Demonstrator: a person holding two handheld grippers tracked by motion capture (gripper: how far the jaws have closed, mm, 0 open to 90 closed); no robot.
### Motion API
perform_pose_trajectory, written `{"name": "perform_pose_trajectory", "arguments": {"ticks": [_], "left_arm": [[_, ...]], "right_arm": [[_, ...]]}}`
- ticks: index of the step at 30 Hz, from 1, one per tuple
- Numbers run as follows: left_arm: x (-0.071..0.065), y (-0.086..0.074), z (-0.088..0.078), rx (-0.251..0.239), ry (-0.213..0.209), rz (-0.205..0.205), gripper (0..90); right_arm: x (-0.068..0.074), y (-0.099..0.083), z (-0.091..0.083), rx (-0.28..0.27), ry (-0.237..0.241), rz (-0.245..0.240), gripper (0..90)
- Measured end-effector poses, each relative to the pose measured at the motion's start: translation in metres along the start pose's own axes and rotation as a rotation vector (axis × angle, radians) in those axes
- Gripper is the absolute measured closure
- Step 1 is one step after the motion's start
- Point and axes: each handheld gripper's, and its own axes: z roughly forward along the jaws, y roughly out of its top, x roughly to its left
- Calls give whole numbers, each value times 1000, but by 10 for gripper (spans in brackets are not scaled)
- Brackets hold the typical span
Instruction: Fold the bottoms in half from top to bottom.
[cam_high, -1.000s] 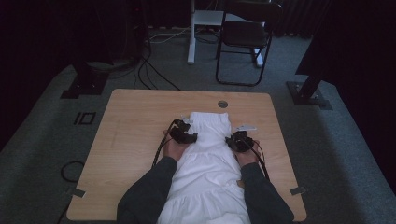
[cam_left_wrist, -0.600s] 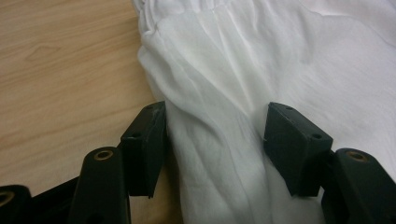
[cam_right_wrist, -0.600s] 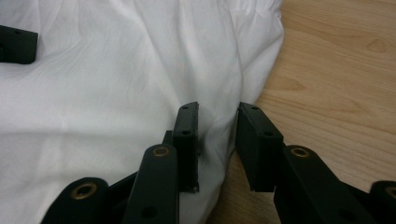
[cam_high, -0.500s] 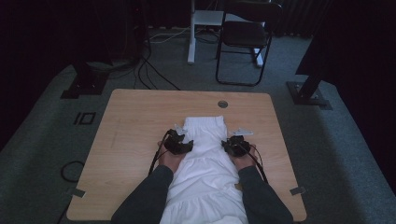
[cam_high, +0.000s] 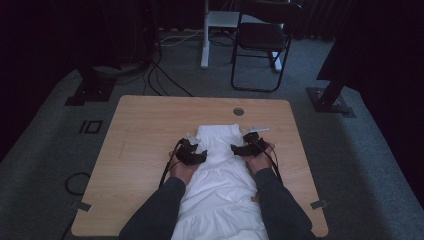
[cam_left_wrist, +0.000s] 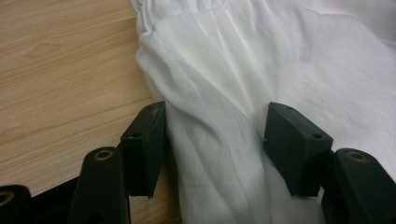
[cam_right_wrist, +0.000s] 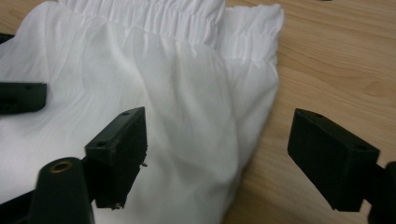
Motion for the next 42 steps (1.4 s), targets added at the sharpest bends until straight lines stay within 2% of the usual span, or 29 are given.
{"name": "perform_pose_trajectory", "arguments": {"ticks": [4, 7, 10, 12, 13, 16, 17, 18, 19, 20, 21, 22, 23, 24, 25, 27, 32, 33, 36, 38, 39, 41, 42], "left_arm": [[0, 0, 0, 0, 0, 0, 400], [0, 0, 0, 0, -1, 0, 400], [0, 0, 0, 1, -1, 0, 400], [0, 0, 0, 0, -1, 0, 399], [0, 0, 0, 0, -6, 0, 399], [0, 0, 0, 0, -12, 1, 392], [1, 0, 0, 0, -22, 4, 392], [1, 0, 0, 1, -37, 5, 373], [6, 4, 1, 13, -62, 7, 373], [6, 4, 1, 13, -62, 7, 374], [14, 9, 3, 32, -65, -6, 373], [14, 9, 3, 32, -65, -6, 370], [17, 11, 5, 32, -42, -10, 361], [21, 13, 6, 34, -34, -15, 361], [24, 14, 9, 35, -33, -27, 334], [30, 16, 12, 35, -2, -38, 301], [31, 19, 17, 33, 34, -25, 255], [31, 19, 18, 34, 31, -35, 256], [31, 22, 17, 50, 21, -30, 268], [31, 24, 15, 62, -27, -12, 476], [34, 28, 14, 87, -116, -17, 589], [37, 31, 16, 113, -176, -36, 732], [38, 33, 16, 122, -193, -38, 788]], "right_arm": [[3, 3, 12, 26, -18, -9, 121], [0, 4, 26, 43, -51, 3, 119], [-1, 2, 33, 60, -56, 31, 122], [1, 2, 34, 55, -65, 19, 122], [7, 1, 35, 53, -63, -11, 122], [11, 0, 35, 47, -68, -10, 141], [12, 0, 35, 47, -71, -6, 174], [14, 2, 32, 42, -49, -25, 359], [15, 2, 31, 42, -35, -36, 444], [15, 2, 31, 42, -35, -36, 444], [17, 3, 30, 42, -20, -46, 583], [17, 3, 30, 42, -20, -46, 583], [18, 3, 29, 42, -10, -43, 687], [18, 3, 29, 42, -10, -43, 687], [18, 4, 29, 43, 4, -38, 755], [17, 4, 29, 44, 13, -28, 794], [17, 4, 29, 44, 25, -17, 814], [17, 4, 29, 44, 26, -15, 815], [17, 4, 29, 45, 27, -12, 816], [17, 4, 29, 44, 24, -14, 816], [17, 3, 29, 42, 23, -12, 816], [18, 4, 29, 44, 19, -28, 821], [18, 4, 30, 45, 21, -29, 827]]}}
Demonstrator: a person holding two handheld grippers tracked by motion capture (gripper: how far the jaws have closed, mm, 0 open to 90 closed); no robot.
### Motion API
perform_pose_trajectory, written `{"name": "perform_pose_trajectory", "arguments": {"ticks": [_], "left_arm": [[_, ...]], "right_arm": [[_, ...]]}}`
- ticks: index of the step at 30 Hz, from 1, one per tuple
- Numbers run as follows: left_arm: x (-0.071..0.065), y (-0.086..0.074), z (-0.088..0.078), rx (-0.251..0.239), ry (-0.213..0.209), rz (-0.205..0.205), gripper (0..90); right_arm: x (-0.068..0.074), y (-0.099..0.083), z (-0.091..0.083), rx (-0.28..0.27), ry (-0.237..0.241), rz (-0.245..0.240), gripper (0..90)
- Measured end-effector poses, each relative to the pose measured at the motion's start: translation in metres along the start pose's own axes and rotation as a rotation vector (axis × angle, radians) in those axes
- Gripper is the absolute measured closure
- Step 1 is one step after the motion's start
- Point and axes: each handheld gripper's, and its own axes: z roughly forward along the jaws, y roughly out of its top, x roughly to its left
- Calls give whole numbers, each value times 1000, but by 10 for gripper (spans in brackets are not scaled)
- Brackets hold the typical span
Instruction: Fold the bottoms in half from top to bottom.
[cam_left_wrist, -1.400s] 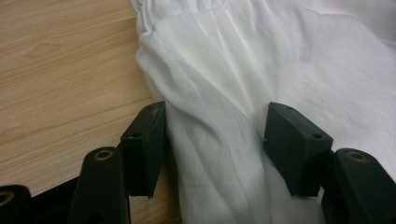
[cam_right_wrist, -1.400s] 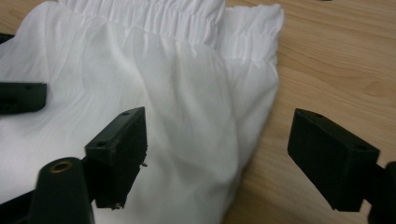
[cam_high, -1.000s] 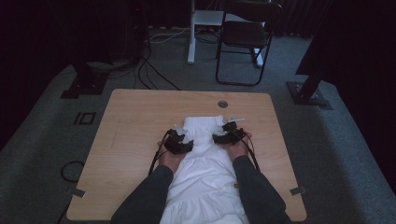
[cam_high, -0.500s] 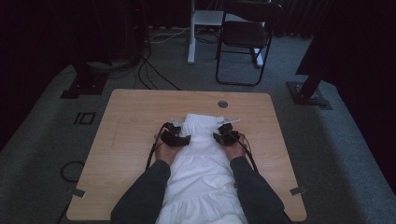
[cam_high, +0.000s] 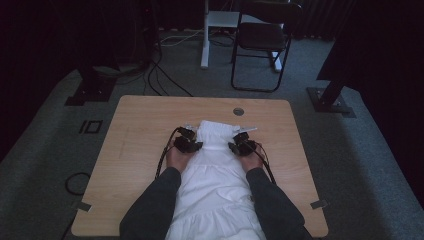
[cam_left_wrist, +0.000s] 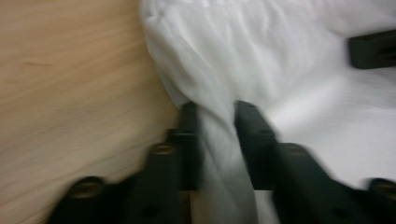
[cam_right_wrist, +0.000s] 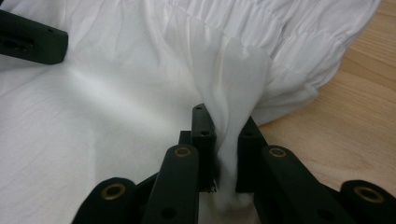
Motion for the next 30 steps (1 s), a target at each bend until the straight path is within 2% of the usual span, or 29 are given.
{"name": "perform_pose_trajectory", "arguments": {"ticks": [2, 4, 5, 6, 7, 8, 9, 10, 11, 12, 13, 16, 18, 21, 24, 26, 27, 28, 30], "left_arm": [[0, 2, -1, 5, -1, 10, 846], [2, 12, -8, -29, -11, 8, 856], [2, 12, -8, -29, -11, 8, 857], [3, 25, -18, -72, -18, 1, 858], [3, 25, -18, -72, -18, 1, 858], [3, 33, -24, -97, -18, 7, 858], [0, 51, -37, -141, -1, 33, 859], [0, 51, -37, -141, -1, 33, 859], [-2, 69, -52, -186, 14, 59, 859], [-2, 69, -52, -186, 14, 59, 859], [-4, 86, -67, -221, 33, 83, 858], [-4, 102, -80, -259, 45, 102, 859], [-4, 121, -99, -319, 46, 107, 859], [-4, 128, -107, -331, 43, 111, 859], [-6, 125, -112, -320, 37, 127, 859], [-9, 119, -114, -310, 30, 144, 858], [-10, 110, -116, -301, 11, 151, 858], [-10, 110, -116, -301, 11, 151, 858], [-12, 100, -121, -307, -9, 151, 858]], "right_arm": [[-3, 2, 0, -2, 15, 6, 832], [-10, 7, -2, -16, 34, 26, 833], [-13, 11, -4, -22, 45, 29, 833], [-16, 17, -7, -35, 50, 20, 833], [-16, 17, -7, -35, 50, 20, 833], [-22, 32, -16, -69, 54, 13, 832], [-26, 40, -21, -91, 61, 17, 833], [-26, 40, -21, -91, 61, 17, 833], [-31, 59, -33, -124, 62, 10, 833], [-31, 59, -33, -124, 62, 10, 833], [-32, 77, -45, -149, 49, -11, 833], [-32, 104, -68, -214, 24, -39, 832], [-32, 120, -82, -268, 11, -39, 832], [-31, 134, -96, -300, 8, -48, 832], [-29, 135, -101, -297, 12, -59, 832], [-24, 126, -104, -276, 19, -84, 832], [-22, 122, -105, -271, 24, -95, 832], [-20, 118, -107, -271, 33, -102, 831], [-18, 113, -110, -271, 45, -103, 831]]}}
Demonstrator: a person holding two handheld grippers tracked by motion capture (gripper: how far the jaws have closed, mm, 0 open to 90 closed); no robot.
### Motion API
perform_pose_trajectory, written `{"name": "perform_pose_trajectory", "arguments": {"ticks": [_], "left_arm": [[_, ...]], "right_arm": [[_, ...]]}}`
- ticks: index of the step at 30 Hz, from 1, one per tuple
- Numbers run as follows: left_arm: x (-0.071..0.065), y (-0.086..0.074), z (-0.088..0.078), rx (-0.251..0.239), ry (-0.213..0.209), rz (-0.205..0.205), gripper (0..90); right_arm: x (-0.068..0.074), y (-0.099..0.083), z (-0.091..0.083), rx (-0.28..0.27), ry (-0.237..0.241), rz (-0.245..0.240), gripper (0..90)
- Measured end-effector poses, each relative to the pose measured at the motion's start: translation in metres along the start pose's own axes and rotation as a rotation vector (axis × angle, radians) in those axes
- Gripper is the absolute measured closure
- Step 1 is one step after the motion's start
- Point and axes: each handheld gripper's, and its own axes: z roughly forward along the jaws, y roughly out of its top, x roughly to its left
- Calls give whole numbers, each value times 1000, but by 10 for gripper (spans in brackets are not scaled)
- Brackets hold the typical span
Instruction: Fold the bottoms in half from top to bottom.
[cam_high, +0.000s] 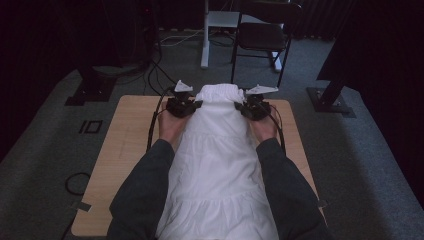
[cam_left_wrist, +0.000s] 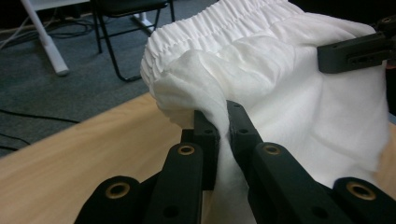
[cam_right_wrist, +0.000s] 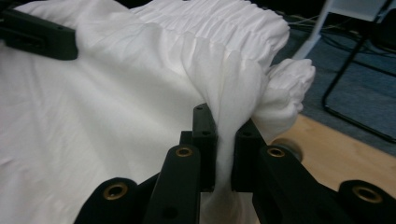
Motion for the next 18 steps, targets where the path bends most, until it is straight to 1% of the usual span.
{"name": "perform_pose_trajectory", "arguments": {"ticks": [1, 2, 3, 4, 5, 6, 7, 8, 9, 10, 11, 13, 14, 15, 16, 17, 18], "left_arm": [[-3, -4, -4, -5, -13, -2, 856], [-11, -14, -15, -13, -24, 10, 856], [-11, -14, -15, -13, -24, 10, 855], [-15, -20, -20, -17, -35, 8, 854], [-20, -26, -26, -19, -45, 9, 854], [-25, -34, -31, -23, -47, 19, 852], [-25, -34, -31, -23, -47, 19, 851], [-38, -53, -44, -28, -70, 31, 851], [-44, -62, -48, -29, -78, 38, 847], [-50, -71, -53, -26, -82, 49, 847], [-55, -80, -57, -25, -92, 45, 846], [-68, -101, -64, -4, -104, 48, 847], [-74, -112, -66, 16, -99, 59, 847], [-80, -123, -68, 32, -106, 59, 847], [-86, -135, -69, 59, -112, 59, 847], [-91, -148, -70, 87, -112, 70, 846], [-95, -160, -70, 113, -121, 59, 844]], "right_arm": [[6, -8, -8, 1, 19, -6, 831], [10, -13, -13, -3, 32, -11, 831], [14, -18, -17, 3, 43, -19, 831], [19, -24, -22, 2, 51, -28, 830], [19, -24, -22, 2, 51, -28, 830], [24, -30, -27, 2, 63, -38, 829], [24, -30, -27, 2, 63, -38, 829], [29, -38, -32, 3, 76, -47, 829], [40, -57, -43, 14, 102, -62, 826], [44, -65, -48, 11, 112, -64, 827], [48, -74, -52, 14, 129, -53, 826], [57, -92, -59, 23, 145, -56, 827], [63, -101, -61, 36, 150, -61, 827], [68, -110, -62, 52, 157, -70, 826], [74, -120, -63, 73, 160, -80, 826], [80, -130, -63, 94, 164, -93, 826], [85, -140, -62, 119, 174, -100, 826]]}}
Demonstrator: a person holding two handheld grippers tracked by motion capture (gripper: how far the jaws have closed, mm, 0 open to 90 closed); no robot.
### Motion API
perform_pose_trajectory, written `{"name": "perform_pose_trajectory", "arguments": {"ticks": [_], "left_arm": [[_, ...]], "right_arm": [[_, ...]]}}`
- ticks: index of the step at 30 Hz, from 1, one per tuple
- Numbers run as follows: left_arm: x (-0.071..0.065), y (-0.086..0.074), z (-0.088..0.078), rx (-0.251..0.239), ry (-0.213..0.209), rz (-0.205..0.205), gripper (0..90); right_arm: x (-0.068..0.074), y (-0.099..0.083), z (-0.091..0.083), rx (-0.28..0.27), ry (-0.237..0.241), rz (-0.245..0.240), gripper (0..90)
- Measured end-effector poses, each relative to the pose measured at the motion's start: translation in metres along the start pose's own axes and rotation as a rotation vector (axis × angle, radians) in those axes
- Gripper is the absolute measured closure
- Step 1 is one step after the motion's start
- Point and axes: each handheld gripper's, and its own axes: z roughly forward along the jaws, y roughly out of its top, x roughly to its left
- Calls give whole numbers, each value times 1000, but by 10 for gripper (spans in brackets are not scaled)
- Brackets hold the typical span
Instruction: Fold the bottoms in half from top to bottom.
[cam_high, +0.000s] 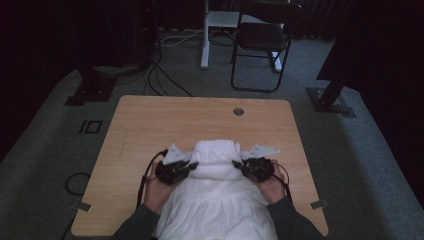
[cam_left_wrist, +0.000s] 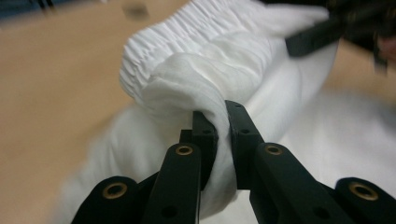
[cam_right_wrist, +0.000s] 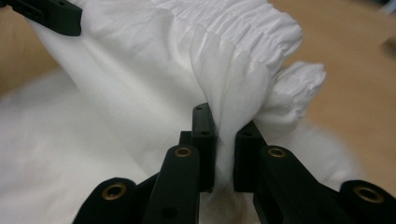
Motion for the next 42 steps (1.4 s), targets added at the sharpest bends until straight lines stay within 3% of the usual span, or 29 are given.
{"name": "perform_pose_trajectory", "arguments": {"ticks": [2, 4, 6, 7, 8, 11, 16, 17, 20, 22, 24, 27, 30, 34, 37, 42], "left_arm": [[-6, -23, 8, 68, -48, -54, 844], [-11, -41, 18, 143, -43, -33, 839], [-11, -53, 32, 206, -45, -42, 840], [-9, -55, 35, 186, -52, -44, 841], [-6, -54, 37, 184, -58, -51, 844], [-1, -46, 43, 199, -20, -48, 844], [3, -28, 62, 213, 44, -20, 838], [7, -25, 66, 211, 52, -31, 838], [22, -14, 78, 203, 85, -7, 837], [38, -7, 86, 201, 98, -18, 838], [53, 2, 94, 211, 141, 12, 837], [78, 13, 104, 214, 180, 25, 833], [100, 23, 113, 218, 202, 23, 832], [114, 38, 125, 263, 251, 66, 831], [123, 47, 134, 284, 278, 61, 829], [129, 56, 145, 293, 338, 46, 849]], "right_arm": [[10, -17, 8, 56, 20, -6, 824], [18, -31, 17, 114, 25, -27, 820], [21, -41, 27, 167, 40, -20, 820], [22, -44, 33, 195, 38, -20, 821], [22, -47, 40, 225, 32, -11, 824], [13, -43, 48, 217, 25, 19, 828], [-14, -30, 66, 197, -18, 0, 827], [-20, -27, 70, 196, -27, 2, 827], [-37, -18, 81, 193, -39, 10, 824], [-46, -12, 88, 190, -47, 22, 823], [-52, -6, 96, 182, -59, 23, 821], [-62, 5, 109, 178, -55, 69, 820], [-68, 17, 124, 183, -87, 50, 819], [-79, 34, 142, 206, -111, 54, 816], [-88, 46, 153, 228, -144, 44, 808], [-99, 54, 165, 212, -175, 116, 814]]}}
